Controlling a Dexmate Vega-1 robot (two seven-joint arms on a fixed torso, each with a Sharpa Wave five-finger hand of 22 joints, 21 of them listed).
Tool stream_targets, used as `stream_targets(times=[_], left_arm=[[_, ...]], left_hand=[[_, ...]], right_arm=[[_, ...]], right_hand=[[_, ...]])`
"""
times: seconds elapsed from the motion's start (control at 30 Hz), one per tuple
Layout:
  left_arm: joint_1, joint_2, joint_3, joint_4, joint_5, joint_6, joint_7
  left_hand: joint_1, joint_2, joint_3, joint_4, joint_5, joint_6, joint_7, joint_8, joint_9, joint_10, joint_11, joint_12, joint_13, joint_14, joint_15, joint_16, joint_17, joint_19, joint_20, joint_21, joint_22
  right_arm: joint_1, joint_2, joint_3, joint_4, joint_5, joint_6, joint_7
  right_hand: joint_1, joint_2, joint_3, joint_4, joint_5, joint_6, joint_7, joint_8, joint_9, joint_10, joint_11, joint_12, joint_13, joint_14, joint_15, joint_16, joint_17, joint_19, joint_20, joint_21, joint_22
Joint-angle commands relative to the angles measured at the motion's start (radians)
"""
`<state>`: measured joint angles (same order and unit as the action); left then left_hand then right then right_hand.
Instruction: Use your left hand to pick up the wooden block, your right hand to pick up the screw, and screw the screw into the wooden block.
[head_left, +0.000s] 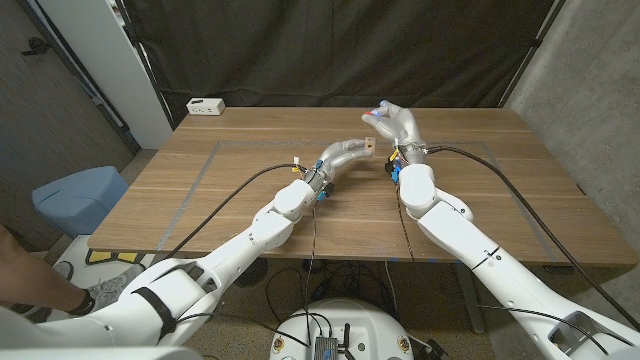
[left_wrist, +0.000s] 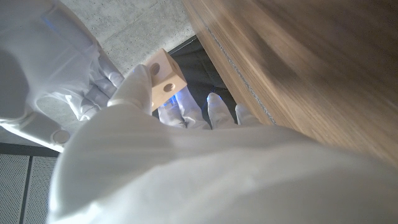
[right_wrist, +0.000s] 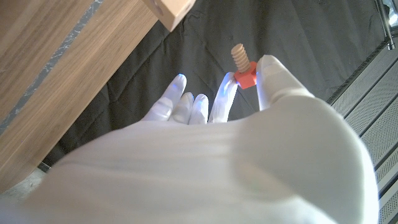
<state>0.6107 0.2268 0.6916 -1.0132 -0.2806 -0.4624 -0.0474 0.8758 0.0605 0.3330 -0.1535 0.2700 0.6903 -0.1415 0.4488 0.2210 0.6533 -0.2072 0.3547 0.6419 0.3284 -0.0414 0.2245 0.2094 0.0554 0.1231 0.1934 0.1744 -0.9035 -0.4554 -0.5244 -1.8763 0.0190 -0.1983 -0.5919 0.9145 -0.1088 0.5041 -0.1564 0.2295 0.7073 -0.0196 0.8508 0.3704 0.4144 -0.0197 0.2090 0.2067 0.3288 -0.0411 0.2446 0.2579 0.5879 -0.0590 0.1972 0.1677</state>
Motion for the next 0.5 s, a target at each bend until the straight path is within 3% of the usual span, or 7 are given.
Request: stream_targets(times=[0.03, 0.5], left_arm=[[0.002, -0.003, 0.003, -0.002, 0.000, 0.005, -0.001], [-0.007, -0.008, 0.003, 0.013, -0.002, 0.005, -0.004]], left_hand=[[0.004, 0.007, 0.006, 0.001, 0.004, 0.044, 0.000, 0.006, 0.004, 0.011, 0.002, 0.000, 0.005, 0.008, -0.063, -0.003, 0.003, -0.001, 0.003, 0.004, 0.003], [0.008, 0.009, 0.008, 0.000, 0.005, 0.044, 0.001, 0.005, 0.004, 0.009, 0.001, -0.002, 0.006, 0.007, -0.063, -0.004, 0.004, -0.001, 0.003, 0.004, 0.003]], right_arm=[[-0.020, 0.010, 0.008, -0.001, 0.000, 0.008, -0.021], [-0.019, 0.021, 0.001, 0.034, 0.005, 0.022, -0.023]], right_hand=[[0.001, 0.008, 0.001, 0.000, 0.005, 0.001, -0.001, 0.004, 0.000, 0.003, -0.002, -0.002, 0.003, 0.005, -0.072, -0.002, 0.005, 0.004, -0.051, -0.003, 0.003], [-0.001, 0.010, 0.002, 0.000, 0.007, 0.000, 0.000, 0.005, -0.005, 0.004, -0.003, -0.003, 0.003, 0.009, -0.074, -0.001, 0.006, 0.006, -0.056, -0.002, 0.003]])
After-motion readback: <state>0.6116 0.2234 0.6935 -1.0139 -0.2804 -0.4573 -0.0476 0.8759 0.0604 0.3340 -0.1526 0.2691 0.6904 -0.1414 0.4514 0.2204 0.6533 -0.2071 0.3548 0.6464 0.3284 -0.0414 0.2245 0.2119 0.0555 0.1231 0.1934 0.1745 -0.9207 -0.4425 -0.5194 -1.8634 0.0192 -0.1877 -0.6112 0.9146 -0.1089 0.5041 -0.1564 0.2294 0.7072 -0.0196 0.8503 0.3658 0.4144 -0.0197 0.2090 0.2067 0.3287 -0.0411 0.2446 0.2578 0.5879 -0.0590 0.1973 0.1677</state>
